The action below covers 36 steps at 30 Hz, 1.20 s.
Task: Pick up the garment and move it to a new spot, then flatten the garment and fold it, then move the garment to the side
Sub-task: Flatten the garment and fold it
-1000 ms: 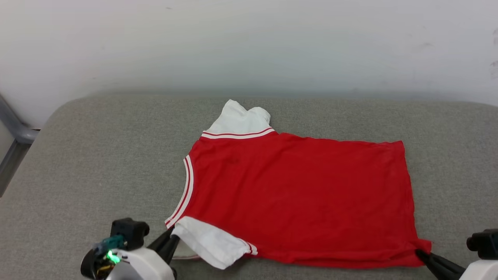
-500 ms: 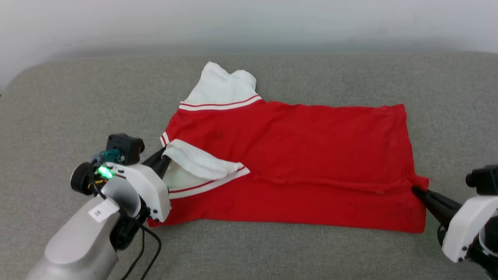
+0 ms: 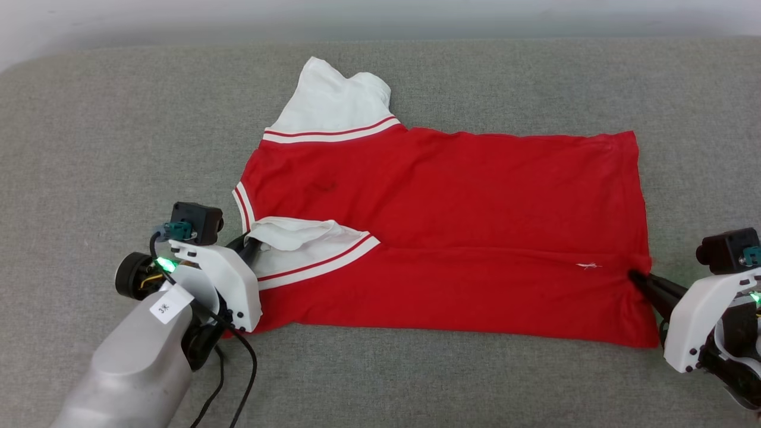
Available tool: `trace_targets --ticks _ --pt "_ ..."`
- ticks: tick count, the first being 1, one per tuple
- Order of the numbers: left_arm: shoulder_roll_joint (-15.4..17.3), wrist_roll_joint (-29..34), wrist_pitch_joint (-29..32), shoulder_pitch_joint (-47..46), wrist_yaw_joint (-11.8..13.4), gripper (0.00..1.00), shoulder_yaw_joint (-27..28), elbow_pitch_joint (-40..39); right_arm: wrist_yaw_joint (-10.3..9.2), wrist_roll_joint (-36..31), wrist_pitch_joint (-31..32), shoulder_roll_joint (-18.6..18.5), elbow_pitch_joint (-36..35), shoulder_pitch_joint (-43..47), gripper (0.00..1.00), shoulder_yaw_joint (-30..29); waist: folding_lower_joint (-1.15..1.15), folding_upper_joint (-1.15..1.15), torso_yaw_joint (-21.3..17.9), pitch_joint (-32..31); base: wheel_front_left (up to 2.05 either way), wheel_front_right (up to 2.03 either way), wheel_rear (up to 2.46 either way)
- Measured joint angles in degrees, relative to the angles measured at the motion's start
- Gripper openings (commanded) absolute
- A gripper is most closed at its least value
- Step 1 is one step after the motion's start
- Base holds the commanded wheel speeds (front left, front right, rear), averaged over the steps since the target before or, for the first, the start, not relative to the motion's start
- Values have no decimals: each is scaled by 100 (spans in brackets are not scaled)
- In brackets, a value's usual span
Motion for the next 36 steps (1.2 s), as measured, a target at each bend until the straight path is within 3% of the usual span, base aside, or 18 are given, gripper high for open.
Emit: trace_targets --ticks 4,5,6,7,8,16,21,32,36 --pt "-118 -89 -163 -51 -52 0 -67 332 -1 30 -200 68 207 -83 0 152 0 0 5 -38 0 0 0" --pt "-144 -98 -201 -76 -55 0 -87 407 0 34 -260 71 243 -98 26 183 0 0 7 -58 0 0 0" --pt "-171 -98 -256 -98 -56 16 -105 468 0 34 -320 75 276 -105 63 209 0 0 11 -83 0 0 0" --pt "-194 -107 -296 -119 -58 67 -122 534 0 34 -381 75 303 -108 100 234 0 0 15 -113 0 0 0" --pt "-211 -126 -344 -141 -65 100 -127 592 0 12 -475 74 339 -110 100 238 0 0 21 -146 0 0 0" --pt "-127 -241 -388 -381 -83 100 -257 641 -2 -91 -944 -33 131 -8 100 199 -1 0 124 -499 0 0 0" --pt "122 -456 199 -474 -89 100 -559 205 -2 -99 -984 -108 -103 295 100 127 -1 0 208 -736 0 0 0" --pt "773 -1610 3184 -770 -89 100 -1428 -1062 -2 -242 -771 -141 -541 610 100 -196 -1 0 337 -1000 0 0 0" --pt "964 -1749 3944 -853 -89 100 -1666 -1188 -2 -303 -649 -105 -675 666 100 -288 -1 0 313 -964 0 0 0"
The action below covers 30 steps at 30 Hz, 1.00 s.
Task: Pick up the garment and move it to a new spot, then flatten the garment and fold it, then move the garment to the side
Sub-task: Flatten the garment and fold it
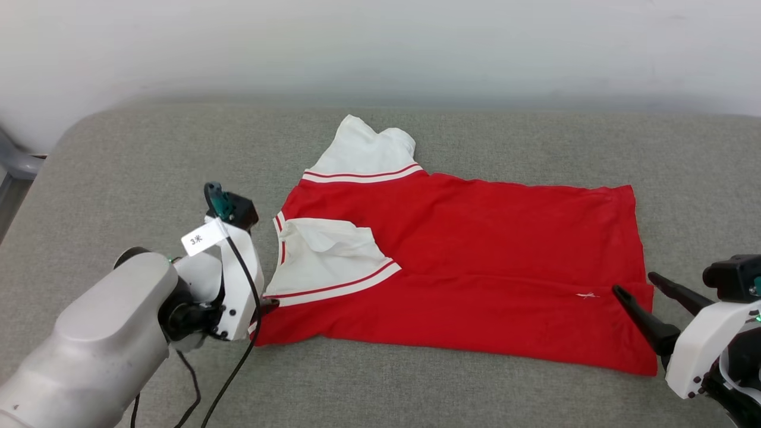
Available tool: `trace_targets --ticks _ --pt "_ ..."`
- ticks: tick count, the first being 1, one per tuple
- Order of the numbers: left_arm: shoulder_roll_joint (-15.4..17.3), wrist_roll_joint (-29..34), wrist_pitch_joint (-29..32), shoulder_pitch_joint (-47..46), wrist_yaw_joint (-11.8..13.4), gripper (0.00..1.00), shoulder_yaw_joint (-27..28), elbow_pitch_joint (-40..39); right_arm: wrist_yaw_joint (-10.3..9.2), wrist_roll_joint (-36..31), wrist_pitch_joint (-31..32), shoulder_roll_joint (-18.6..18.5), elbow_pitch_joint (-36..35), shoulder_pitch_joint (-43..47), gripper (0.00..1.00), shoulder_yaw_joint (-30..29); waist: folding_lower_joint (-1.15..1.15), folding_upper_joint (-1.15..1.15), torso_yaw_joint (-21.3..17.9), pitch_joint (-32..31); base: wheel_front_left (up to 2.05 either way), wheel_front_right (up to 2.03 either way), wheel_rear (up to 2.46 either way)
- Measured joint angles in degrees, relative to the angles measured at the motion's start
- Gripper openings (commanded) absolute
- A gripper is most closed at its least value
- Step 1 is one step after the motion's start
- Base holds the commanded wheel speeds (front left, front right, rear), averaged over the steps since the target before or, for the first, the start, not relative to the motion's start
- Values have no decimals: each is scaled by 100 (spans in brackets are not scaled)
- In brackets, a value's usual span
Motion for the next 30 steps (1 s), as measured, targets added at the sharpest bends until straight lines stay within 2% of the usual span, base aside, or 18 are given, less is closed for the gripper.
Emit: trace_targets --ticks 4,18,19,20,21,25,30 --pt "77 -66 254 3 0 100 -79 58 0 -49 77 42 -102 9 100 -92 0 0 -52 68 0 0 0" --pt "-65 -354 168 341 8 100 -130 557 0 -163 221 160 -234 -5 100 -224 0 0 -248 391 0 0 0" --pt "-70 -352 143 354 8 84 -146 563 0 -167 224 165 -236 -7 100 -225 0 0 -253 393 0 0 0" --pt "-78 -346 49 361 8 21 -151 565 0 -170 233 165 -242 -10 100 -231 0 0 -257 392 0 0 0" --pt "-88 -348 -12 373 8 0 -148 578 0 -187 254 162 -253 -20 100 -241 0 0 -259 385 0 0 0" --pt "-100 -328 -290 427 5 0 -186 556 0 -261 332 80 -386 -122 100 -245 0 0 -276 320 0 0 0" --pt "54 -241 -736 464 1 0 -235 297 0 -303 730 -232 -606 -278 100 -261 1 0 -286 187 0 0 0"
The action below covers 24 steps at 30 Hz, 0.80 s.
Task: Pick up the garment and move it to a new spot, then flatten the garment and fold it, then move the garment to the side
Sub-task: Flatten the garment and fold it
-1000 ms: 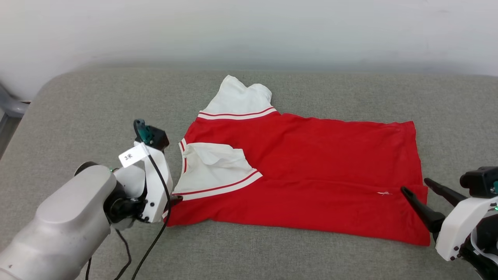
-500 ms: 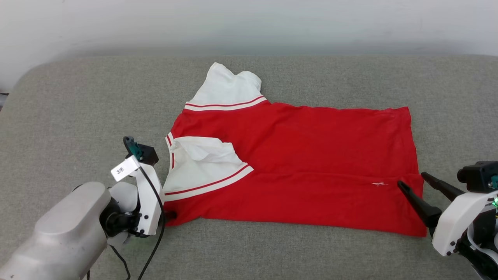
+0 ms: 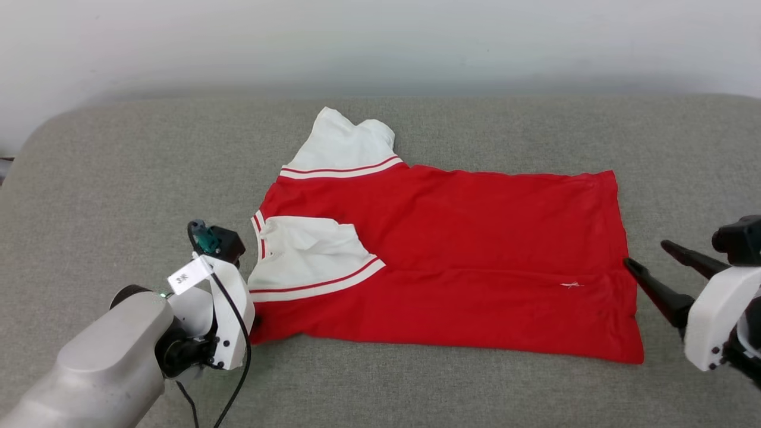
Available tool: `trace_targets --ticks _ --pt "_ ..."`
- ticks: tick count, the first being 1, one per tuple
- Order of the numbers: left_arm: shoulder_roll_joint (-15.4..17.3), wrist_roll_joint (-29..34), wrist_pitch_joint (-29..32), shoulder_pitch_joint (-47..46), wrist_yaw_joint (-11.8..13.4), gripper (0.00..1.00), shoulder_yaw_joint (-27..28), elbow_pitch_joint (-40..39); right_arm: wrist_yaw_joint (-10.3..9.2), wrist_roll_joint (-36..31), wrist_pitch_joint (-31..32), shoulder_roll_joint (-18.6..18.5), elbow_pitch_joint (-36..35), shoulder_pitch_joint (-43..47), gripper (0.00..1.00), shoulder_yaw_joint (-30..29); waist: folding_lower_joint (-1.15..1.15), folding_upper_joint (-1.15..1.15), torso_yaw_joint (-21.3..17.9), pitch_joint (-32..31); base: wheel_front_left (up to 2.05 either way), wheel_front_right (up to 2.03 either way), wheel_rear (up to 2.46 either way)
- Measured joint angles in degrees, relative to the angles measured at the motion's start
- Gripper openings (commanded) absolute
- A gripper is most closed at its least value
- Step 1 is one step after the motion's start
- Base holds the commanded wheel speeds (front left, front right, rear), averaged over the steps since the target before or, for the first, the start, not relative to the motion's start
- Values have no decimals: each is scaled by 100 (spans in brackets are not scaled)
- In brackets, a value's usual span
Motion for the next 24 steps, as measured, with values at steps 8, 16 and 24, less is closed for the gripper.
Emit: trace_targets --ticks 8,16,24 --pt "186 80 -421 20 0 0 -27 -464 0 330 1962 -651 -331 -87 100 157 0 0 61 -118 0 0 0" --pt "198 234 -521 -56 1 0 -96 -742 0 314 2828 -376 -32 -79 100 112 0 0 132 8 0 0 0" --pt "192 338 -584 -165 25 0 -118 -824 0 133 2927 155 599 -79 100 249 0 0 212 196 0 0 0"
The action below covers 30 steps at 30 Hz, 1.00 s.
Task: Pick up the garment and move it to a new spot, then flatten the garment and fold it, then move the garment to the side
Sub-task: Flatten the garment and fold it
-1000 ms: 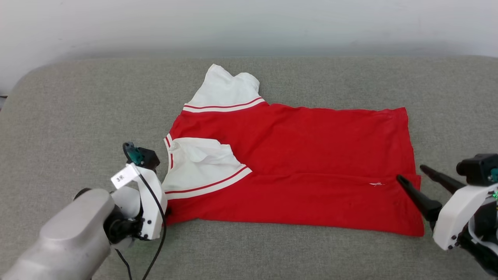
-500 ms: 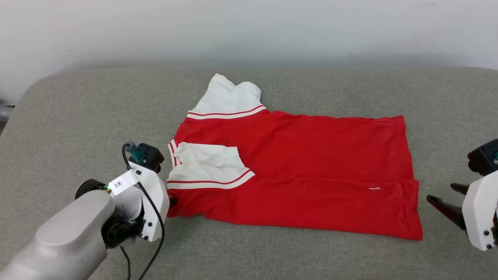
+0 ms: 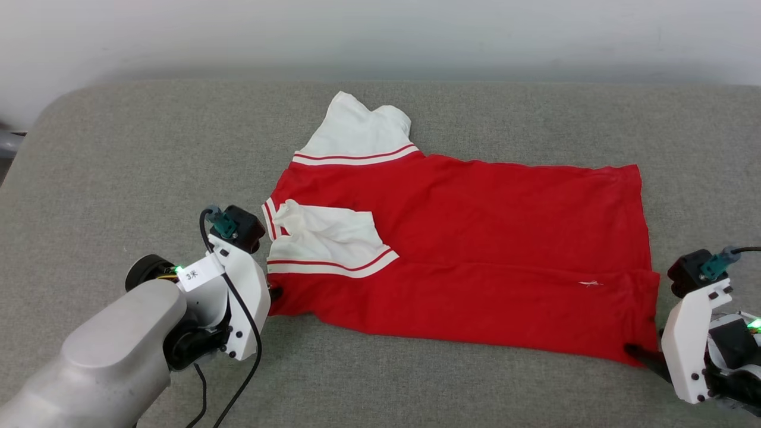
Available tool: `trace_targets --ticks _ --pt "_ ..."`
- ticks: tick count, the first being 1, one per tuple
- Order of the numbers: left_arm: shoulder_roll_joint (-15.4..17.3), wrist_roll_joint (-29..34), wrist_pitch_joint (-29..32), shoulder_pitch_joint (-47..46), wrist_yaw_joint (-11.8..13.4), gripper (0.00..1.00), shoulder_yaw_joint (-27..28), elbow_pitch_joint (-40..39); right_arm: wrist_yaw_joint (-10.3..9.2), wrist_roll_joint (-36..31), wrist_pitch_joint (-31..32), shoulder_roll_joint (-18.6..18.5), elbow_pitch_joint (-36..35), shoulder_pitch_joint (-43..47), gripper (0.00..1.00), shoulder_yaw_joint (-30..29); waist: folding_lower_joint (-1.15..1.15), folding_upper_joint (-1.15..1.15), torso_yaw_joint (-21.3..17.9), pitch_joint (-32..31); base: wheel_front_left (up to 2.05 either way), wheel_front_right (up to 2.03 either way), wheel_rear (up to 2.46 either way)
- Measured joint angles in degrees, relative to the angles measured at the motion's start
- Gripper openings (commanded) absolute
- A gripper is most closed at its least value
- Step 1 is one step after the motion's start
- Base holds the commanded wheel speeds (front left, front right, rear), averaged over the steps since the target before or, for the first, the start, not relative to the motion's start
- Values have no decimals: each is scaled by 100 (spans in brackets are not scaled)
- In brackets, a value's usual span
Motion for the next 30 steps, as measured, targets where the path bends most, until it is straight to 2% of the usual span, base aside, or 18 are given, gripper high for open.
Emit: trace_targets --ticks 8,9,15,19,30 --pt "23 0 -78 9 14 0 2 10 -2 34 -302 240 488 1 100 143 0 0 6 124 0 0 0" --pt "30 -1 -79 14 14 0 3 16 -2 48 -399 242 499 1 0 162 0 0 1 119 0 0 0" --pt "91 -67 -132 164 15 0 3 48 0 151 -878 218 428 -8 0 275 0 0 -38 -53 0 0 0" --pt "221 -97 -134 249 41 0 -1 -69 0 278 -1076 40 255 22 0 268 0 0 -70 -227 0 0 0" --pt "706 -313 -47 786 298 0 -16 -915 0 500 -1161 -433 -310 511 0 44 0 0 -104 -560 0 0 0"
